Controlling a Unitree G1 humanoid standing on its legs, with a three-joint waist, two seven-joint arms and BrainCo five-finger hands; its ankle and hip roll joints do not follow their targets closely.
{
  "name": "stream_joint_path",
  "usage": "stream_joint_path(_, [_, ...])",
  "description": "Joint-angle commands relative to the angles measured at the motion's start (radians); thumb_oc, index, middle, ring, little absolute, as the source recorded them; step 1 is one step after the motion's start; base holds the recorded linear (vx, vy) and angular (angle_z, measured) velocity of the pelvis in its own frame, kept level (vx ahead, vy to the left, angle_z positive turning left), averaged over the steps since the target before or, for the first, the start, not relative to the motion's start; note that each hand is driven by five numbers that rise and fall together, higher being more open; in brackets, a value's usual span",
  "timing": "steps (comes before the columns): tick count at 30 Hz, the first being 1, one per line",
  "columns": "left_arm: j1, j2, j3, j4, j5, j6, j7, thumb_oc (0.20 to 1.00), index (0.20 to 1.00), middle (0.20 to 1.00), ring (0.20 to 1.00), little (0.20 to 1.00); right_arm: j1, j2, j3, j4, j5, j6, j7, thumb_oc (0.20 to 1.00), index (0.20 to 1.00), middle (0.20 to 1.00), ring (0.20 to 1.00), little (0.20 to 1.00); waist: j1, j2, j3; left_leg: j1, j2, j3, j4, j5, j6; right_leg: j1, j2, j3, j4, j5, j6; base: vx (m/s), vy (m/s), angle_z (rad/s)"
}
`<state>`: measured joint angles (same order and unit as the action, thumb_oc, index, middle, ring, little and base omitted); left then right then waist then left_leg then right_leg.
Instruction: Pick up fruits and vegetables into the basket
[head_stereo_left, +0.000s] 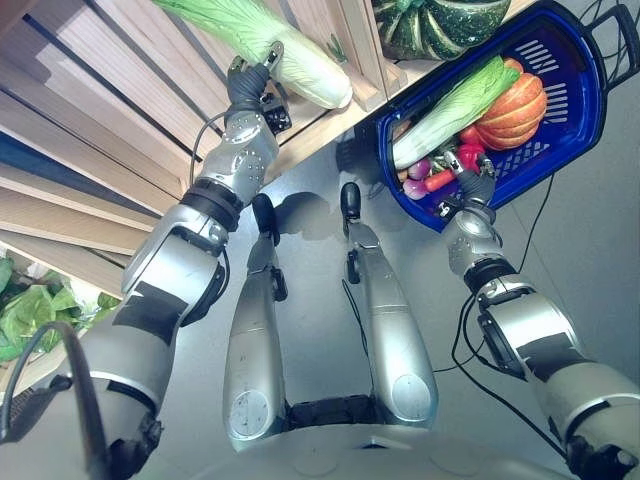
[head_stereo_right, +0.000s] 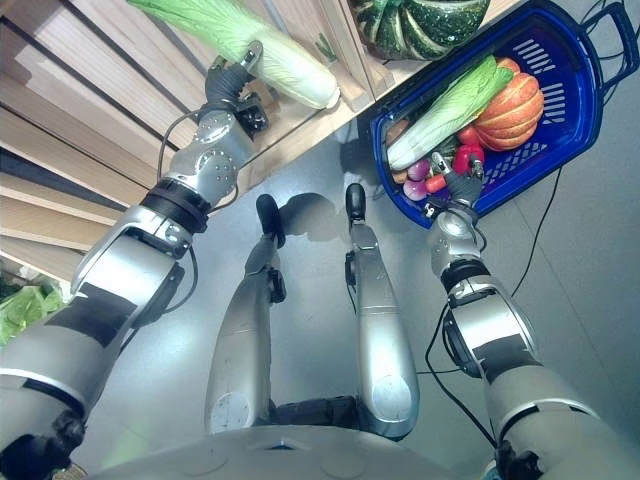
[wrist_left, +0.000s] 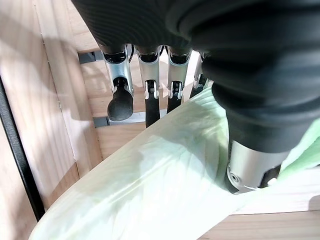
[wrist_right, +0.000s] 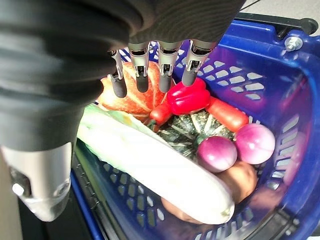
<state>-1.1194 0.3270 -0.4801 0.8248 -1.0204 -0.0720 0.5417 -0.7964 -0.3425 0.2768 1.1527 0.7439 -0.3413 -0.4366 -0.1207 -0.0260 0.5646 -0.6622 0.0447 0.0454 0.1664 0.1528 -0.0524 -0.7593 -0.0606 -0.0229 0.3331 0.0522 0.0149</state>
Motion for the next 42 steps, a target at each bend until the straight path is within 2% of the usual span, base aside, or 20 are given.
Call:
stream_joint_path(1, [0.025,-0.006,0.066,-0.063,0.053,-0.075,-0.015,0.2,0.2,0.2,0.2,0.2,0.062,-0.046,-0.059,-0.063,-0.015,-0.063,-0.071,1.0,1.0,1.0,1.0,1.0,0.022,0.004,-0.045,-0.029,-0.036,0.0,0.049,-0.082,0.004,0.053,0.02,-0.043,-0.075,0.007,0.039,-0.01,0.0,0.04])
stream_joint_path(8, [0.091,0.004,0.087,-0.112,0.097,-0.102,-0.016,0.2,0.2,0.2,0.2,0.2,0.091,-0.066,-0.129,-0.071,-0.031,-0.05,-0.218,1.0,1.0,1.0,1.0,1.0,0.032,0.009,-0.045,-0.014,-0.038,-0.005,0.05,-0.093,0.008,0.07,0.018,-0.045,-0.078,0.002,0.041,0.0,0.004,0.03])
stream_joint_path(15, [0.134,0.011,0.107,-0.127,0.096,-0.121,-0.033,0.2,0.2,0.2,0.2,0.2,0.108,-0.075,-0.185,-0.096,-0.053,-0.076,-0.324,1.0,1.0,1.0,1.0,1.0,0.035,0.017,-0.045,-0.014,-0.04,-0.009,0.049,-0.088,0.011,0.07,0.017,-0.045,-0.077,0.006,0.04,0.0,0.002,0.01])
stream_joint_path(18, [0.15,0.01,0.11,-0.142,0.108,-0.132,-0.037,0.2,0.2,0.2,0.2,0.2,0.116,-0.075,-0.189,-0.14,-0.088,-0.113,-0.363,1.0,1.0,1.0,1.0,1.0,0.035,0.021,-0.045,-0.015,-0.04,-0.01,0.046,-0.086,0.012,0.068,0.017,-0.044,-0.077,0.006,0.039,0.0,0.0,0.0])
stream_joint_path(20, [0.169,0.007,0.111,-0.168,0.127,-0.142,-0.039,0.2,0.2,0.2,0.2,0.2,0.132,-0.069,-0.175,-0.22,-0.16,-0.143,-0.382,1.0,1.0,1.0,1.0,1.0,0.034,0.023,-0.045,-0.009,-0.041,-0.012,0.046,-0.093,0.012,0.074,0.018,-0.042,-0.073,-0.002,0.04,0.0,0.0,0.0])
stream_joint_path(25, [0.239,0.01,0.123,-0.335,0.242,-0.169,-0.045,0.2,0.2,0.2,0.2,0.2,0.178,-0.068,-0.083,-0.562,-0.355,-0.13,-0.453,1.0,1.0,1.0,1.0,1.0,0.031,0.022,-0.045,-0.011,-0.043,-0.013,0.037,-0.088,0.012,0.068,0.017,-0.04,-0.077,-0.001,0.042,-0.01,0.002,0.0])
stream_joint_path(27, [0.265,0.005,0.131,-0.378,0.292,-0.181,-0.051,0.2,0.2,0.2,0.2,0.2,0.19,-0.065,-0.076,-0.639,-0.409,-0.138,-0.447,1.0,1.0,1.0,1.0,1.0,0.03,0.023,-0.045,-0.015,-0.044,-0.014,0.033,-0.081,0.013,0.065,0.017,-0.04,-0.08,0.004,0.043,0.0,0.0,0.0])
stream_joint_path(31, [0.33,0.003,0.144,-0.461,0.414,-0.214,-0.065,0.2,0.2,0.2,0.2,0.2,0.211,-0.06,-0.062,-0.817,-0.554,-0.108,-0.414,1.0,1.0,1.0,1.0,1.0,0.033,0.021,-0.045,-0.007,-0.04,-0.012,0.036,-0.087,0.011,0.073,0.018,-0.041,-0.071,-0.01,0.046,0.0,0.0,0.0])
stream_joint_path(37, [0.371,0.028,0.164,-0.551,0.55,-0.261,-0.098,0.2,0.2,0.2,0.2,0.2,0.231,-0.064,-0.039,-0.996,-0.661,-0.05,-0.262,1.0,1.0,1.0,1.0,1.0,0.035,0.016,-0.045,0.004,-0.033,-0.007,0.029,-0.084,0.011,0.085,0.022,-0.039,-0.067,-0.02,0.047,0.0,0.0,0.0])
stream_joint_path(42, [0.392,0.058,0.166,-0.609,0.684,-0.288,-0.088,0.2,0.2,0.2,0.2,0.2,0.244,-0.072,-0.014,-1.067,-0.67,-0.038,-0.156,1.0,1.0,1.0,1.0,1.0,0.04,0.01,-0.045,0.008,-0.028,-0.005,0.026,-0.08,0.009,0.092,0.023,-0.04,-0.067,-0.023,0.046,0.0,0.0,0.0])
